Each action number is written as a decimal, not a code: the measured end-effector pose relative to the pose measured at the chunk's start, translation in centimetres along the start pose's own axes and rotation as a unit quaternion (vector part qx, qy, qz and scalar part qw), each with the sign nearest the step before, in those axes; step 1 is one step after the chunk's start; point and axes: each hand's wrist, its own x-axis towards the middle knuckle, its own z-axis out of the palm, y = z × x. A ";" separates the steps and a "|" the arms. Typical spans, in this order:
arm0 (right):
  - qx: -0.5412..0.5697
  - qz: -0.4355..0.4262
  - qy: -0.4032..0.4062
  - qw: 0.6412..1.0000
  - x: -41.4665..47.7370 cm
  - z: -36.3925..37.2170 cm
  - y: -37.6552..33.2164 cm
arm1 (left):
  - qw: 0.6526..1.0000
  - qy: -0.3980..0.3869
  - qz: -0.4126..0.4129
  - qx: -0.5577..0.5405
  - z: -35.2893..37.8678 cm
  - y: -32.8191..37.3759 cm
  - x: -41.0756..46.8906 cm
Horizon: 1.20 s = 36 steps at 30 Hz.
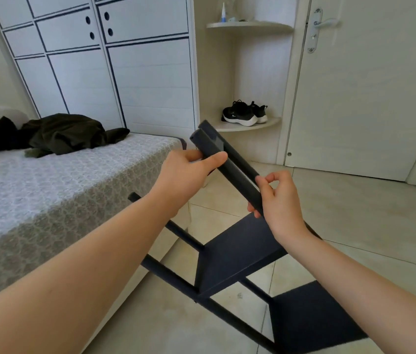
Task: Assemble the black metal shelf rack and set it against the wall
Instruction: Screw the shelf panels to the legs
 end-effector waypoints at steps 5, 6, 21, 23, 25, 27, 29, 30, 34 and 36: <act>-0.083 -0.023 -0.058 0.995 -1.7 2.7 1.6 | 0.994 0.026 -0.068 -0.081 -2.3 -5.7 -3.3; -0.099 -0.029 -0.068 0.992 -2.2 3.2 2.2 | 0.992 0.033 -0.081 -0.092 -2.6 -7.1 -4.2; -0.290 -0.042 -0.202 0.934 -10.5 7.8 12.4 | 0.941 0.052 -0.238 -0.234 -1.6 -26.9 -14.7; -0.273 -0.031 -0.199 0.941 -11.2 8.2 13.4 | 0.934 0.061 -0.246 -0.251 -1.2 -28.5 -15.6; -0.229 -0.007 -0.195 0.953 -11.6 8.9 14.1 | 0.931 0.064 -0.249 -0.261 -0.9 -29.6 -16.2; -0.182 0.005 -0.187 0.965 -11.5 9.6 14.5 | 0.931 0.061 -0.248 -0.259 -1.0 -29.9 -16.3; -0.164 0.015 -0.191 0.968 -11.1 10.2 15.2 | 0.931 0.055 -0.254 -0.257 -0.9 -30.8 -16.1; -0.164 0.015 -0.202 0.966 -10.9 10.5 15.2 | 0.930 0.052 -0.254 -0.259 -1.0 -31.1 -16.0; -0.163 0.015 -0.245 0.955 -9.8 11.7 14.9 | 0.934 0.030 -0.249 -0.254 -1.8 -31.2 -15.8; -0.160 0.007 -0.262 0.952 -8.9 12.3 14.7 | 0.936 0.022 -0.249 -0.248 -2.3 -31.0 -15.7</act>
